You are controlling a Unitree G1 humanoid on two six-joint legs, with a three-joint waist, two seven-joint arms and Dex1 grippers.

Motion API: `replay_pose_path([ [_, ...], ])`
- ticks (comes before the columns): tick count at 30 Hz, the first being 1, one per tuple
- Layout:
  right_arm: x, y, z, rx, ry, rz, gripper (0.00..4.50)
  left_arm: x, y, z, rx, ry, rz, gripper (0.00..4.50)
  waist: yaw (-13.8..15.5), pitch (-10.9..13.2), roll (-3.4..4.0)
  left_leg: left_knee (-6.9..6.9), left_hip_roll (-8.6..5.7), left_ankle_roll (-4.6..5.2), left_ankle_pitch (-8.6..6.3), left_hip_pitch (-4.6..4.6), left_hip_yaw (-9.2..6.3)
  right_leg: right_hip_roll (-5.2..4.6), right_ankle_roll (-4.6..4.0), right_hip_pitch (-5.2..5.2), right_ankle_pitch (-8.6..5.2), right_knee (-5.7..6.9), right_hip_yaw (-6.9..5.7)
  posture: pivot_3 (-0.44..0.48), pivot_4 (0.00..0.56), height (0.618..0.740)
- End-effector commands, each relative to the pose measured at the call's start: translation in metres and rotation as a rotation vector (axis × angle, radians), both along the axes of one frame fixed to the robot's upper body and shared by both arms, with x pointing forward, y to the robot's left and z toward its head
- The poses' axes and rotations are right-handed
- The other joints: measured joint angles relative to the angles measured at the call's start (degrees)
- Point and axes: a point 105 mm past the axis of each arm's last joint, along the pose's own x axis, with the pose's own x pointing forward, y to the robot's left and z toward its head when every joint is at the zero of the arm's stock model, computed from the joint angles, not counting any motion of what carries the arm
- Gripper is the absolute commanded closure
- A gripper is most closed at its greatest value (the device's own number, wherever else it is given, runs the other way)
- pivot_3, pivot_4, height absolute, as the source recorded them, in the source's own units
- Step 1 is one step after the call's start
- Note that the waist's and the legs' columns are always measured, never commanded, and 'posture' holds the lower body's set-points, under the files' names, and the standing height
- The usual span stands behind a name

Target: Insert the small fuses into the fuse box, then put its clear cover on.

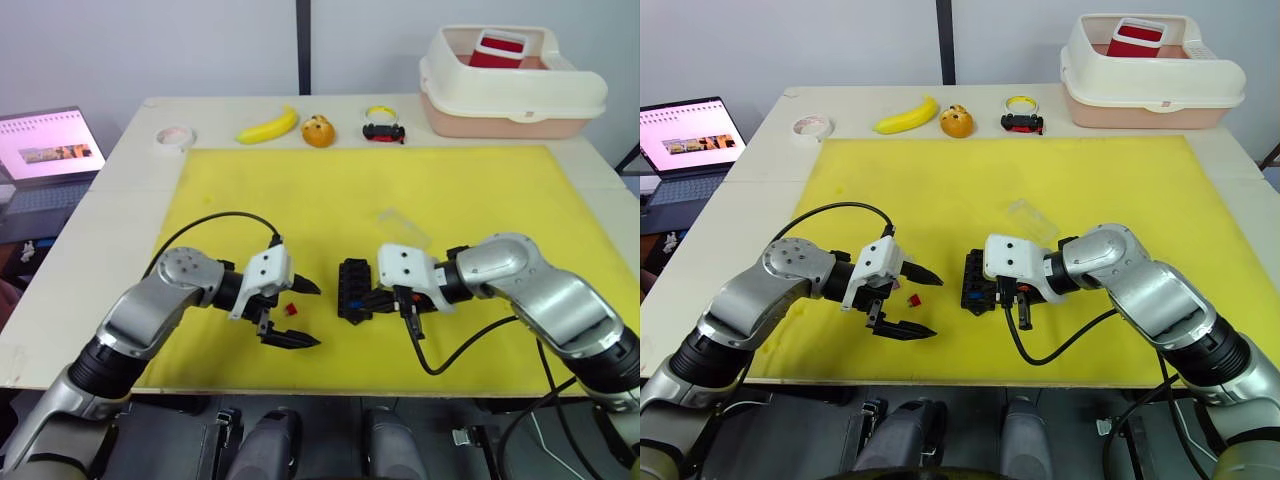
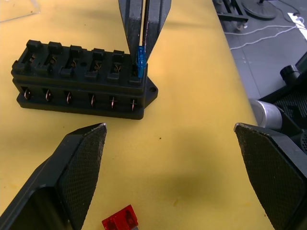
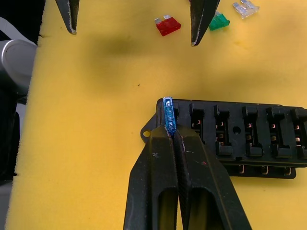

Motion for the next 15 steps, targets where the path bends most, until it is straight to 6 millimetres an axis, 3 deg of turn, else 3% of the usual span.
replay_pose_path([
  [1,0.0010,0.0010,0.0085,0.009,-0.044,0.007,4.50,-0.0038,-0.0047,0.0080,-0.014,-0.032,-0.032,0.03,0.0,0.0,0.00,0.00,0.00,0.00,0.00,0.00,0.00,0.00,0.00,0.00,0.00,0.00,0.00,0.000,0.150,0.740],
  [15,0.0012,-0.0007,0.0124,0.032,-0.034,-0.019,4.50,-0.0035,-0.0049,0.0070,-0.007,-0.037,-0.042,0.03,0.0,0.0,0.00,0.00,0.00,0.00,0.00,0.00,0.00,0.00,0.00,0.00,0.00,0.00,0.00,0.000,0.150,0.740],
])
